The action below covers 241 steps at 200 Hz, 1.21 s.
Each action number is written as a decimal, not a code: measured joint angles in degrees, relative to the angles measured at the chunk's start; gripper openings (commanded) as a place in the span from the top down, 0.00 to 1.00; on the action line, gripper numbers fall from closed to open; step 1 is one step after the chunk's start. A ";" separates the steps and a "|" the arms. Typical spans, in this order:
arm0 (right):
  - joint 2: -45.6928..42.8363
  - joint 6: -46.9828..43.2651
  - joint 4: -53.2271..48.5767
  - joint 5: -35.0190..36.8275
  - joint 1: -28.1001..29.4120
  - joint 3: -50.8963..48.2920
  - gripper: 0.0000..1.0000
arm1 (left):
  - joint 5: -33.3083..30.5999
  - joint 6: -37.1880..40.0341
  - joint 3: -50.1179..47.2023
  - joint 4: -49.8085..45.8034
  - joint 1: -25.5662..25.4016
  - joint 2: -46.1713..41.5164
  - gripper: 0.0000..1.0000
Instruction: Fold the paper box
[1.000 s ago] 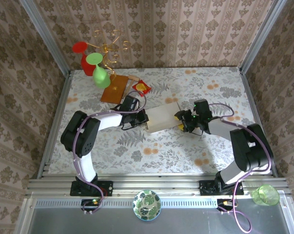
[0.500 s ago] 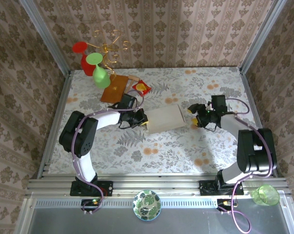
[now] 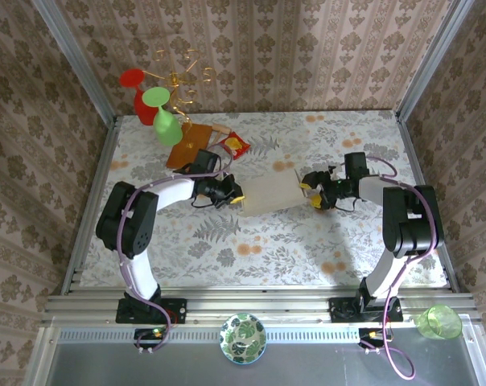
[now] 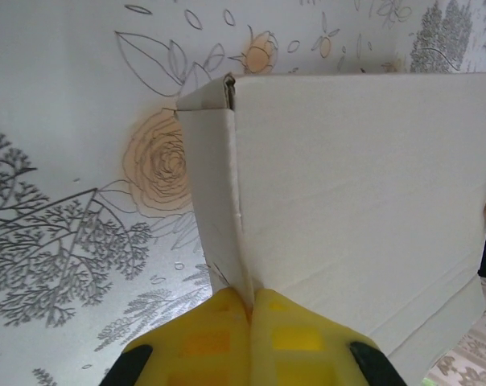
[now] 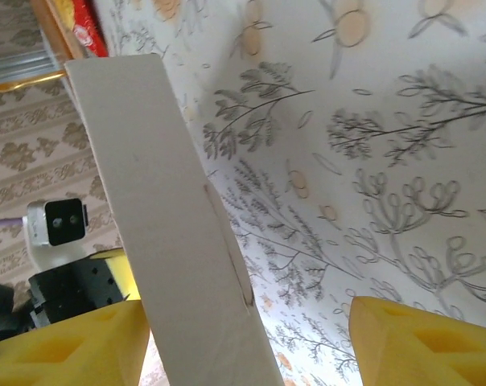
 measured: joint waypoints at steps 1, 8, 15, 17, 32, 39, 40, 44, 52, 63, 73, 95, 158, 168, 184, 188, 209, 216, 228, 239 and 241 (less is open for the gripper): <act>0.00 0.02 0.07 -0.07 0.00 -0.02 0.33 | 0.04 0.00 0.02 0.00 0.00 0.00 1.00; 0.00 0.42 1.36 -0.94 0.00 -0.55 0.33 | 0.57 0.00 0.24 -0.02 0.00 0.09 1.00; 0.00 1.14 2.69 -1.77 0.00 -1.16 0.33 | 1.03 0.00 0.46 0.02 0.00 0.17 1.00; 0.00 1.42 3.06 -2.01 0.00 -1.36 0.33 | 1.22 -0.02 0.55 0.04 0.00 0.20 1.00; 0.00 2.54 4.83 -3.26 0.00 -2.45 0.33 | 2.05 -0.04 0.68 0.15 0.00 0.48 1.00; 0.00 2.93 5.31 -3.61 0.00 -2.69 0.34 | 2.47 -0.04 0.68 0.20 0.04 0.74 1.00; 0.00 3.02 5.44 -3.69 0.00 -2.73 0.35 | 2.54 -0.07 0.70 0.20 0.04 0.81 1.00; 0.00 3.06 5.73 -3.91 0.00 -2.82 0.35 | 2.73 -0.07 0.72 0.22 0.04 0.96 1.00; 0.00 3.45 6.25 -4.46 0.00 -2.86 0.37 | 3.17 -0.22 0.79 0.26 0.04 1.42 1.00; 0.00 4.28 6.95 -4.96 0.00 -2.86 0.40 | 3.74 -0.26 0.90 0.31 0.04 1.97 1.00; 0.00 4.98 7.58 -5.25 0.04 -2.86 0.43 | 4.15 -0.28 1.03 0.33 0.04 2.23 1.00; 0.00 7.39 8.96 -5.92 0.11 -2.97 0.50 | 4.81 -0.59 1.40 0.55 0.07 2.32 1.00; -1.16 16.63 10.73 -5.60 0.11 -3.19 0.59 | 5.22 -1.40 3.45 2.36 0.66 2.21 0.70; -1.70 18.43 10.56 -5.20 0.11 -3.19 0.59 | 4.70 -1.29 3.56 2.78 0.79 1.68 0.67; -3.04 21.33 9.68 -4.24 0.11 -3.19 0.61 | 3.13 -0.04 3.56 2.71 0.79 -0.44 0.62; -3.39 22.21 9.29 -4.00 0.11 -3.19 0.62 | 2.38 0.26 3.56 2.69 0.79 -1.18 0.61; -4.87 25.57 6.78 -2.67 0.11 -3.17 0.65 | -1.79 3.41 3.56 2.43 0.81 -6.43 0.57; -5.18 26.71 5.86 -2.32 0.11 -3.17 0.66 | -3.10 4.48 3.56 2.34 0.79 -8.24 0.57; -5.46 28.68 4.11 -1.75 0.11 -3.15 0.67 | -5.16 6.75 3.56 2.19 0.79 -11.30 0.57; -5.55 30.62 2.67 -1.62 0.11 -3.13 0.67 | -6.47 9.07 3.56 2.03 0.79 -13.33 0.57; -5.55 31.01 2.47 -1.62 0.11 -3.10 0.67 | -6.73 9.53 3.56 1.99 0.79 -13.64 0.57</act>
